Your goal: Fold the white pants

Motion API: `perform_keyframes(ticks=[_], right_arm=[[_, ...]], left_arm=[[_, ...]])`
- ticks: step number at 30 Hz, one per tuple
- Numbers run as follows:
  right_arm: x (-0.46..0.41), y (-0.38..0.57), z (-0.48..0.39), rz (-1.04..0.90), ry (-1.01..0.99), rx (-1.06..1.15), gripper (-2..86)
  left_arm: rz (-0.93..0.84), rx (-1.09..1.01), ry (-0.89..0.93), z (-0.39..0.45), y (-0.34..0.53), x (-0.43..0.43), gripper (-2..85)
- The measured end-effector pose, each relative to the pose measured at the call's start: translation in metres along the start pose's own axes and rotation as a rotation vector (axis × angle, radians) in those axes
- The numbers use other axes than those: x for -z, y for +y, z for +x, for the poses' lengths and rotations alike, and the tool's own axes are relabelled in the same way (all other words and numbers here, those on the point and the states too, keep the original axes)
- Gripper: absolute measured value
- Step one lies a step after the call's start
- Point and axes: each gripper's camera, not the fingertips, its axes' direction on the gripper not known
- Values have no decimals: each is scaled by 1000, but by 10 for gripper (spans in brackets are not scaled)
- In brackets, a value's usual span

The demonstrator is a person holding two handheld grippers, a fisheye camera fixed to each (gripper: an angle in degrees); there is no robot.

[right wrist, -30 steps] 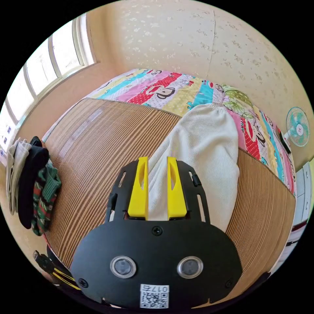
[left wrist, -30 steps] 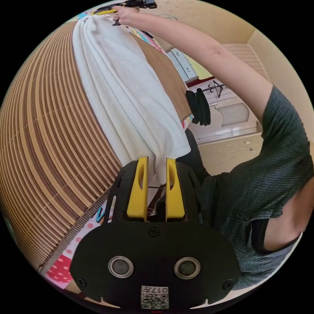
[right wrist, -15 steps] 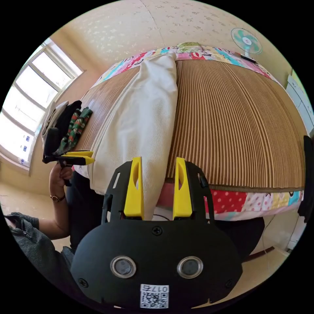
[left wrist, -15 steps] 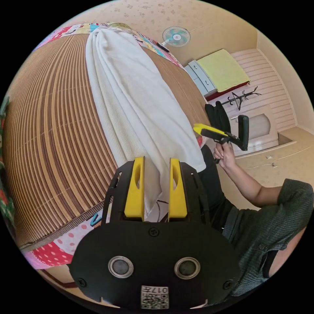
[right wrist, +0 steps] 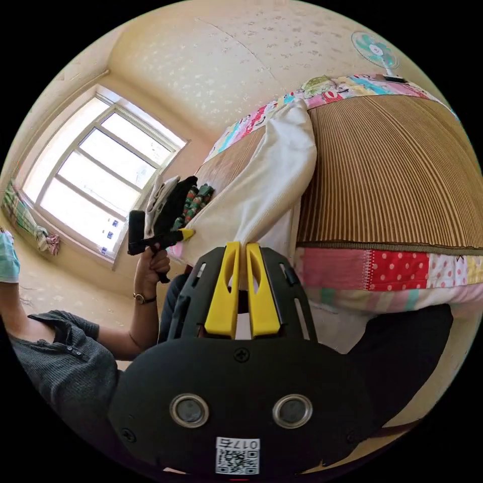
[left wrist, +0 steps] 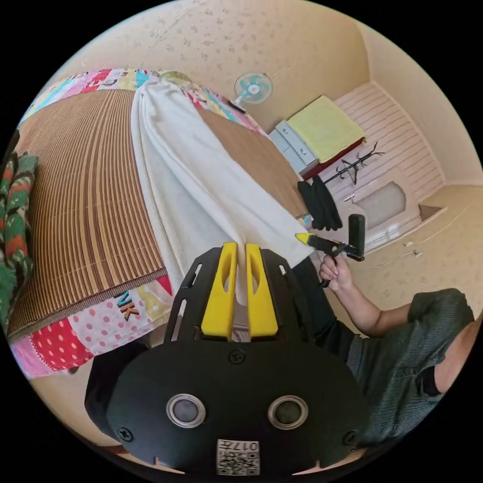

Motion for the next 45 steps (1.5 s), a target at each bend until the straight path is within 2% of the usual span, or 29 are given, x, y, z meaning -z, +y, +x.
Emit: perform_keyframes(ticks=[3, 5, 7, 10, 14, 18, 20, 22, 25, 27, 29, 32, 36, 38, 42, 44, 45], right_arm=[[2, 11, 7, -30, -79, -21, 24], [-19, 25, 23, -142, 15, -58, 24], [-30, 33, 38, -203, 36, -105, 25], [-29, 36, 57, -231, -65, -146, 26], [-16, 24, 63, -279, -15, -113, 33], [-2, 23, 68, -278, 51, -120, 45], [17, 22, 77, -219, 95, -153, 71], [34, 20, 88, -167, 90, -187, 99], [48, 12, 109, -132, 49, -223, 131], [44, 5, 122, -173, 18, -236, 146], [32, 1, 139, -206, -108, -263, 166], [10, 3, 147, -275, -145, -277, 174], [0, 12, 143, -303, -144, -237, 151], [10, 11, 138, -321, -168, -170, 85], [36, 10, 136, -315, -298, -111, 45], [63, 14, 139, -229, -451, -83, 29], [69, 15, 141, -207, -481, -85, 25]], left_arm=[[42, 140, 62, -28, 34, 11, 37], [45, 259, 75, -50, 59, 1, 33], [46, 366, 5, -63, 88, -16, 14], [86, 385, -30, -60, 105, -24, 2], [57, 340, -72, -48, 93, -27, -2], [-35, 280, -194, -33, 77, -26, 9], [2, 293, -198, -34, 79, -18, 28], [113, 347, -163, -45, 88, -5, 98], [101, 384, -94, -66, 91, -14, 179], [57, 379, -88, -74, 91, -30, 192], [46, 377, -121, -77, 93, -42, 189], [60, 363, -223, -73, 99, -44, 165], [-50, 361, -157, -78, 106, -57, 152], [-139, 362, -109, -85, 110, -75, 149], [-92, 327, -121, -84, 127, -76, 136], [-65, 290, -15, -86, 134, -70, 124], [-49, 270, 94, -89, 139, -68, 106]])
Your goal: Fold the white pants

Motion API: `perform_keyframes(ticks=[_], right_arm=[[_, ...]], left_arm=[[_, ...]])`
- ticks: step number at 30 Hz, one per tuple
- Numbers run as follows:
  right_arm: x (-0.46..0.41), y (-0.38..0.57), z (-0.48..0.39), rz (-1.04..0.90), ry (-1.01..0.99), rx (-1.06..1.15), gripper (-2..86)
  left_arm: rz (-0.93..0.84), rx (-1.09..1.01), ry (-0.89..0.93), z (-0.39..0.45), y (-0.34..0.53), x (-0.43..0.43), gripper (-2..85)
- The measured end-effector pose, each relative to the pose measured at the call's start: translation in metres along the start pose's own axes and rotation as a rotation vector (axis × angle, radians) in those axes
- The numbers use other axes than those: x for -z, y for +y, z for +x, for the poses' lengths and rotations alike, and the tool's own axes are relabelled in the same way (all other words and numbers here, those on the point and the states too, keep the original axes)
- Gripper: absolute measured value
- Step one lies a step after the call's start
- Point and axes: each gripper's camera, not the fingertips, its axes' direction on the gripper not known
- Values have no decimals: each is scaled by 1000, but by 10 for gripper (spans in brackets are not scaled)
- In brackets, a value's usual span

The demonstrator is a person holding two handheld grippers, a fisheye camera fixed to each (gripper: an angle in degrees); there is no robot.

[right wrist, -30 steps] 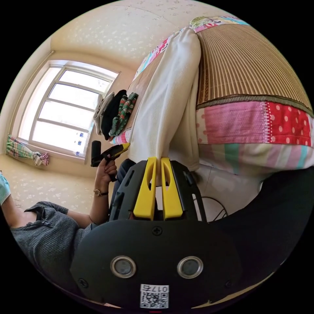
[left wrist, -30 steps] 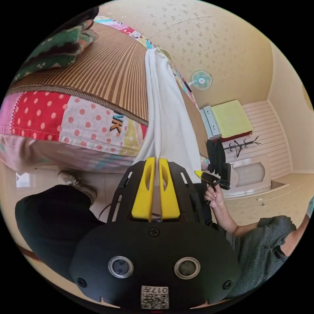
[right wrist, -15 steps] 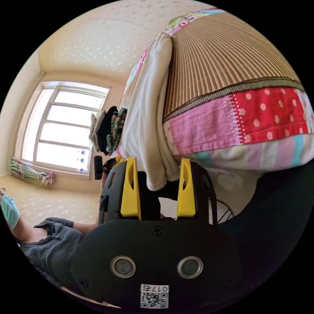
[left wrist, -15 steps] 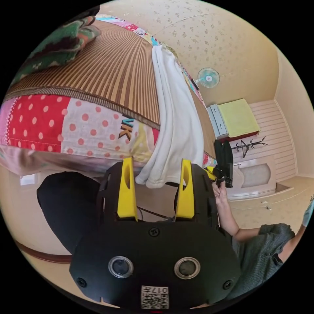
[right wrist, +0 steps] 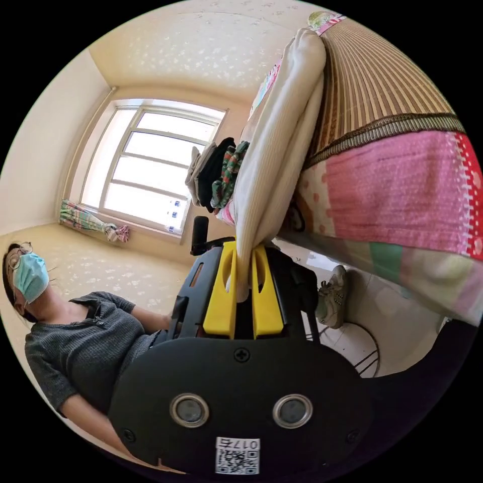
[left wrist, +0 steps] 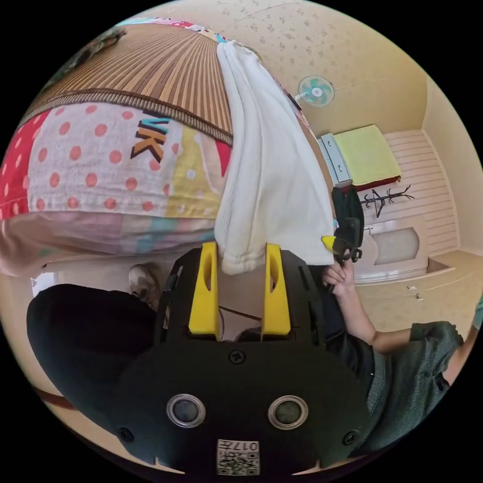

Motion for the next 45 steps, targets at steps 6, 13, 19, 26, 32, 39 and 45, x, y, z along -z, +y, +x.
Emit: perform_keyframes(ticks=[6, 13, 19, 26, 32, 39, 45], right_arm=[[28, 13, -22, -37, 72, 36, 10], [70, 35, -139, -52, -168, 424, 7], [92, 51, -230, -81, -353, 807, 17], [96, -13, -151, 144, -209, 321, 31], [64, -120, -87, 210, 42, 66, 65], [43, -168, -90, 228, 105, 166, 236], [28, -123, -102, 235, 410, 171, 219]], left_arm=[[83, -30, 393, -15, 36, 23, 53], [126, -494, 585, 89, 66, 81, 53], [82, -941, 763, 188, 80, 103, 62], [264, -454, 608, 130, 22, 71, 64], [371, -125, 289, 80, -71, 32, 65], [519, -62, 118, 66, -92, 28, 135], [400, -108, -282, 82, -61, -7, 162]])
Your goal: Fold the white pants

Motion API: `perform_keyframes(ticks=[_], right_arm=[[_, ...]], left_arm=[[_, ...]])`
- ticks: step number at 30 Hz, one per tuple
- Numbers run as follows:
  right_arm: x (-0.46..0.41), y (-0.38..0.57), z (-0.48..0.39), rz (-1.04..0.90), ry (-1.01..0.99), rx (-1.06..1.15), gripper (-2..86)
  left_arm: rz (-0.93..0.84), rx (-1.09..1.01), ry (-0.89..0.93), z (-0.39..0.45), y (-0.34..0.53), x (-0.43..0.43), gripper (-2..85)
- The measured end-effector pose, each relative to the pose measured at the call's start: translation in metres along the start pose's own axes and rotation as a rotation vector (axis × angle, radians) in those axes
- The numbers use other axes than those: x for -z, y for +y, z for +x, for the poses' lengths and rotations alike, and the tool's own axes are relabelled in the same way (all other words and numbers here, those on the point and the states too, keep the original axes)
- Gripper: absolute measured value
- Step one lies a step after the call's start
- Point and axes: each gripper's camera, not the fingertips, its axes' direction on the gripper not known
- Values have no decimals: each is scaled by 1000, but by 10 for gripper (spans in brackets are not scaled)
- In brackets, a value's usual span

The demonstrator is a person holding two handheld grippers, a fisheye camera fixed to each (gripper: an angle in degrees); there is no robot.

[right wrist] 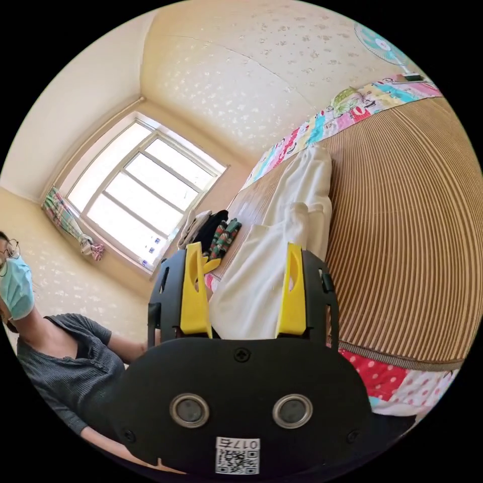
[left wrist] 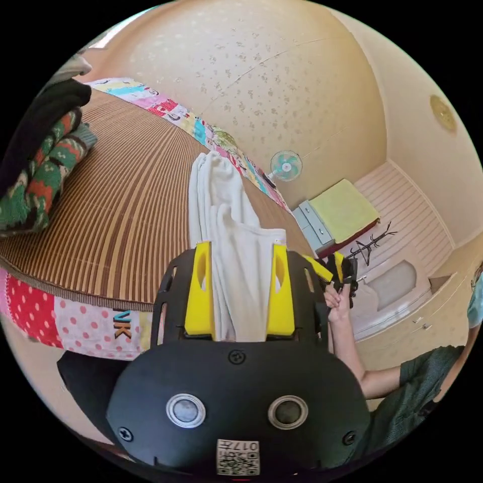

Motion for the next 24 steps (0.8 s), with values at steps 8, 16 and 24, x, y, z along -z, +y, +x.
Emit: perform_keyframes(ticks=[8, 16, 24], right_arm=[[-4, 70, 5, -119, 224, -183, 188], [-26, 89, 46, -258, -27, -345, 223], [-28, 83, 26, -400, -51, -293, 125]], left_arm=[[-36, 29, -189, 6, 34, 4, 160], [-286, 286, 56, -45, 66, -18, 220], [-458, 310, 418, -86, 47, -37, 119]])
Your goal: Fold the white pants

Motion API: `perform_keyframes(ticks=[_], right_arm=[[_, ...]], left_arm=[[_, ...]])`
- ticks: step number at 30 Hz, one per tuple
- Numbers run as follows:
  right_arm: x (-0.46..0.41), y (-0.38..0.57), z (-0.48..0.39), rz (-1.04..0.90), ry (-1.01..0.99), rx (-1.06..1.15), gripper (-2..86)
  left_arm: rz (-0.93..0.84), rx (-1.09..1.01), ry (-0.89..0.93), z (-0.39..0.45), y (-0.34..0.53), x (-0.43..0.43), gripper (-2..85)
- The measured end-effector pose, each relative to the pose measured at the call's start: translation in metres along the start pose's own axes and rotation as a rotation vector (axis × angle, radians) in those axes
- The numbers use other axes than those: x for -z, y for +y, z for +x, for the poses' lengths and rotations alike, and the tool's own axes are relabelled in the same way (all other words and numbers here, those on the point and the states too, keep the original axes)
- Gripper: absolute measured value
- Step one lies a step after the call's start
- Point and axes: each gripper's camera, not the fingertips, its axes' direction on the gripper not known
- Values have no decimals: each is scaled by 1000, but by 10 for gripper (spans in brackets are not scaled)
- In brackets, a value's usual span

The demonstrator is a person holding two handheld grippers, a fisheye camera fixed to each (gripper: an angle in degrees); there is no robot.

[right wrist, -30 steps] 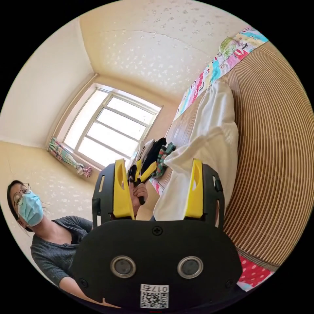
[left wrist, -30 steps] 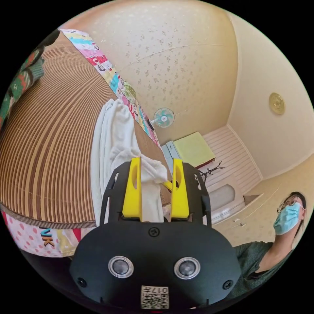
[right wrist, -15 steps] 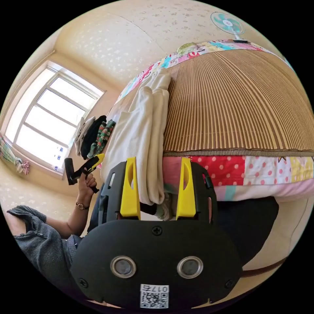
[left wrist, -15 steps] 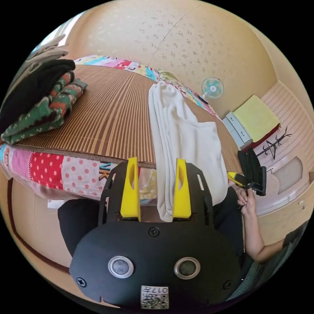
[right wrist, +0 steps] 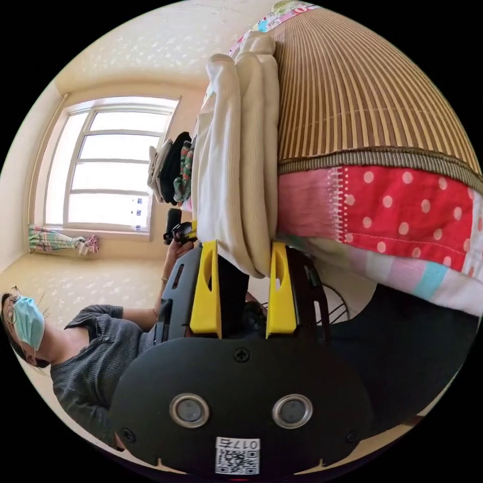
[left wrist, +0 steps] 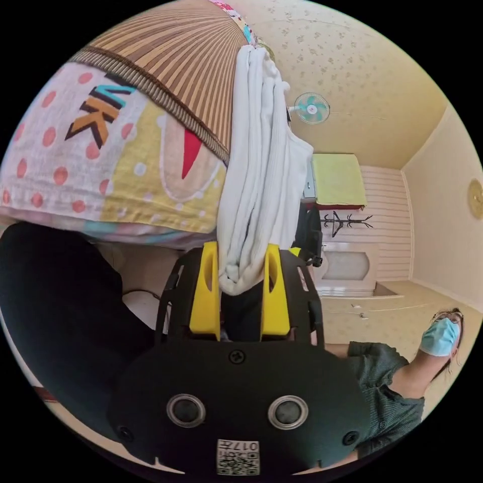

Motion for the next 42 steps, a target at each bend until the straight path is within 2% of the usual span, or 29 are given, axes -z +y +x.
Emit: perform_keyframes(ticks=[3, 5, 8, 12, 15, 17, 19, 24, 26, 29, 30, 32, 34, 37, 39, 42], right_arm=[[28, 33, -12, 101, -149, 93, 73], [60, 66, -22, 174, -449, 189, 56], [92, 102, -52, 212, -671, 363, 45], [121, 127, -92, 232, -839, 555, 41], [131, 123, -101, 278, -923, 608, 42], [132, 102, -85, 337, -935, 532, 40], [130, 79, -70, 386, -918, 439, 37], [137, -22, -68, 493, -789, 348, 40], [140, -92, -77, 540, -531, 253, 53], [132, -136, -87, 497, -295, 42, 90], [133, -133, -93, 506, -284, 85, 102], [133, -100, -117, 525, -241, 314, 147], [124, -65, -119, 522, -116, 350, 151], [103, -19, -98, 510, 124, 304, 157], [92, 1, -75, 477, 155, 240, 160], [75, 38, -46, 498, 90, 153, 149]], left_arm=[[12, -74, 111, 12, 11, 25, 98], [-6, -144, 216, 27, 22, 41, 89], [-77, -337, 395, 74, 48, 57, 87], [-175, -526, 531, 138, 73, 68, 91], [-150, -502, 629, 149, 63, 70, 97], [-98, -436, 662, 141, 48, 68, 97], [3, -299, 670, 119, 22, 65, 96], [149, -241, 594, 113, -70, 73, 95], [249, -200, 528, 108, -117, 76, 99], [358, -81, 386, 89, -167, 76, 140], [401, -98, 345, 91, -165, 79, 161], [440, -226, 267, 102, -150, 82, 162], [469, -288, 35, 106, -120, 79, 159], [502, -267, -183, 89, -85, 68, 173], [497, -227, -204, 75, -70, 57, 176], [425, -192, -165, 58, -49, 29, 176]])
